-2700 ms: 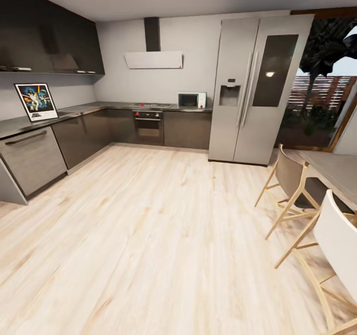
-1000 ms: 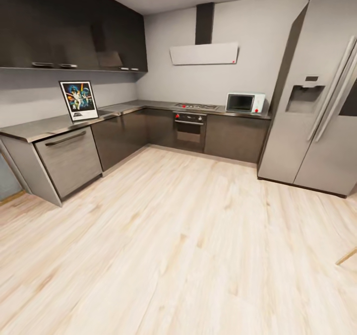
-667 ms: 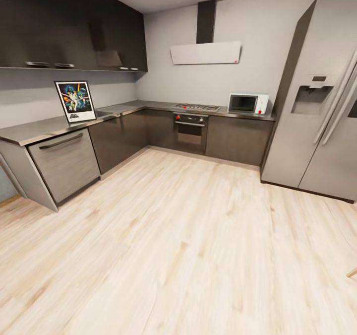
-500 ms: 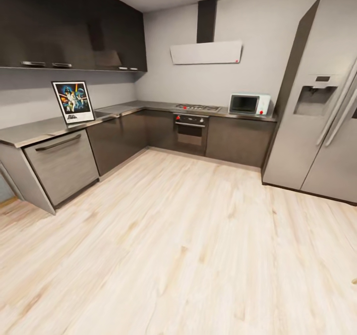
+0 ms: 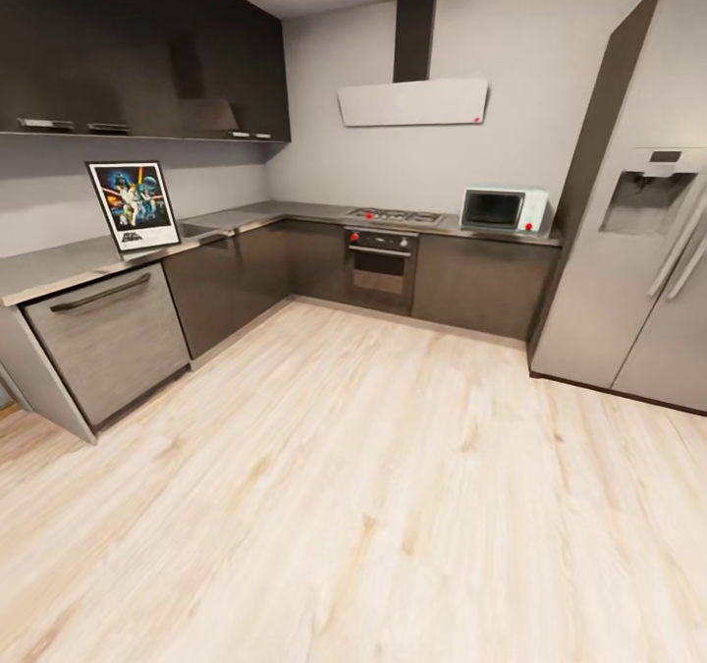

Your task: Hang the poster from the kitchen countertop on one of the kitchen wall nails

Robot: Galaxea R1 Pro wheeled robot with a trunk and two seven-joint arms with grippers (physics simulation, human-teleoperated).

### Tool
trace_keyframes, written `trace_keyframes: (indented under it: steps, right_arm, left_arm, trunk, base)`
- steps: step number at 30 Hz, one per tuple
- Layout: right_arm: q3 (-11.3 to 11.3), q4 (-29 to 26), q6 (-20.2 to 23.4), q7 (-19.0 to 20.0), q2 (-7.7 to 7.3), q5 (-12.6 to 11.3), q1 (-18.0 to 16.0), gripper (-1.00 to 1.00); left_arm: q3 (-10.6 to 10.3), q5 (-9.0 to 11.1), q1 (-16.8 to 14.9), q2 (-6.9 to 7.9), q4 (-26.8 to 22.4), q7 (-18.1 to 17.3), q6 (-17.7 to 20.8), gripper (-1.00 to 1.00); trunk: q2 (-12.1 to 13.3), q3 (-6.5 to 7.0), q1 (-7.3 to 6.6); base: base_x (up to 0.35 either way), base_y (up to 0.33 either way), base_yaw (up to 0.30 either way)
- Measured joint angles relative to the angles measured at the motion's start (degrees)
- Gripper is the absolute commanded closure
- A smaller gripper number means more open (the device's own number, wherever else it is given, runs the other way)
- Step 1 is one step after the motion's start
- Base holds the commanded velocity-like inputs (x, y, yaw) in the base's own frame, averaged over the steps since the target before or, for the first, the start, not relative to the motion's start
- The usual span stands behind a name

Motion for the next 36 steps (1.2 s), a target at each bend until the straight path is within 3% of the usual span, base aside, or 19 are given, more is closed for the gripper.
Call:
trace_keyframes:
  steps: [12, 36]
  right_arm:
    - [-0.06, 0.00, -0.05, -0.01, 0.00, 0.00, 0.00, -1.00]
    - [-0.11, -0.03, -1.25, -0.02, -0.67, -0.08, 0.00, -1.00]
  left_arm:
    - [0.00, -0.04, -0.02, 0.03, 0.01, -0.02, 0.00, -1.00]
    - [0.17, 0.02, -0.02, 0.63, 0.03, 0.00, 0.00, -1.00]
  trunk:
    - [0.00, 0.00, 0.00]
    - [0.00, 0.00, 0.00]
  base:
    - [0.282, 0.198, 0.000]
    - [0.339, 0.008, 0.000]
